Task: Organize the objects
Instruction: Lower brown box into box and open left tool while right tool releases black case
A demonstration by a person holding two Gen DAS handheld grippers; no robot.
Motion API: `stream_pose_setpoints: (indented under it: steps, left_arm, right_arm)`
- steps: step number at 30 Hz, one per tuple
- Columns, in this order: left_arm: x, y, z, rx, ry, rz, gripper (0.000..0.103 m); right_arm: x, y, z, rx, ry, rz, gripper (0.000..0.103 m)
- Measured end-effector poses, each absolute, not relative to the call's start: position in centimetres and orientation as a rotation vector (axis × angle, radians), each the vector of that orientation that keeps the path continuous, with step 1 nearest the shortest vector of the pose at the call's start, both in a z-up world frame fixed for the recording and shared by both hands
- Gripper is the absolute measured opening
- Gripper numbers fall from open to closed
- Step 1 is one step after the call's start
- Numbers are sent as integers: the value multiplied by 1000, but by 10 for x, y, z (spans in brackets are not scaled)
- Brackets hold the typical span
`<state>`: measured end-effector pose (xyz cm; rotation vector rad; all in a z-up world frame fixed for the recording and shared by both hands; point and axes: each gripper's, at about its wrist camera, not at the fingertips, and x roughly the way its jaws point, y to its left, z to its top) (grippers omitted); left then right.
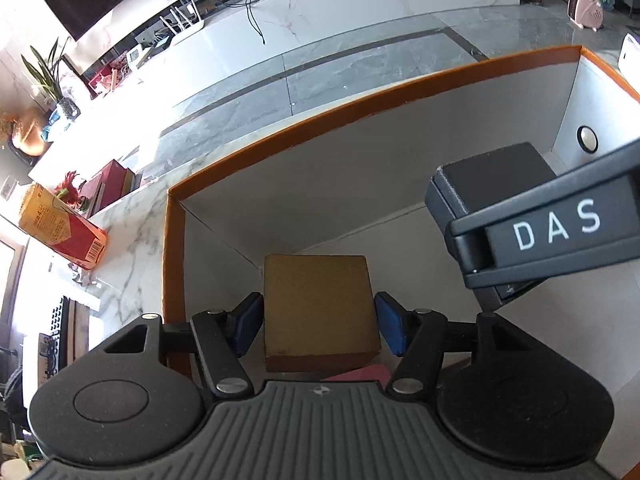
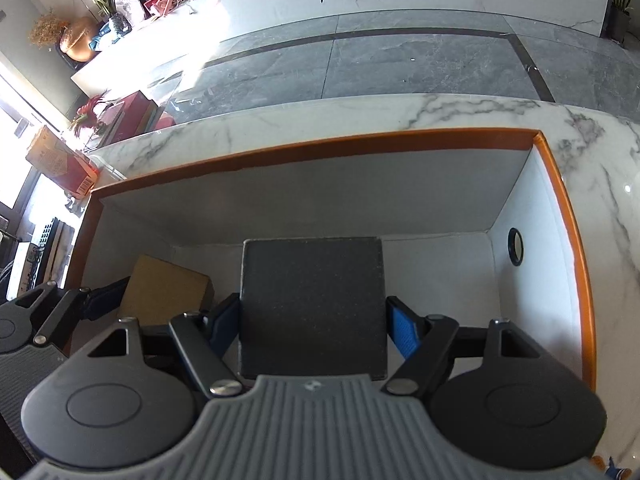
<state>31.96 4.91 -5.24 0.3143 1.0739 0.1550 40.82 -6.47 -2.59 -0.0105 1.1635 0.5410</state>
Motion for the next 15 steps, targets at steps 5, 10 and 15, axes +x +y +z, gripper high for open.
stream_pose_setpoints:
  steps: [5, 10, 15]
  left_arm:
    - [319, 58, -46, 263, 1079, 104, 70]
    - [309, 80, -24, 187, 1032, 56, 69]
    - [296, 104, 3, 129, 982, 15, 56]
  right_arm:
    - [411, -61, -31, -8, 1188, 541, 76]
    - [412, -57, -39, -3, 1222, 535, 76]
    - [410, -42, -46, -8, 1250, 541, 76]
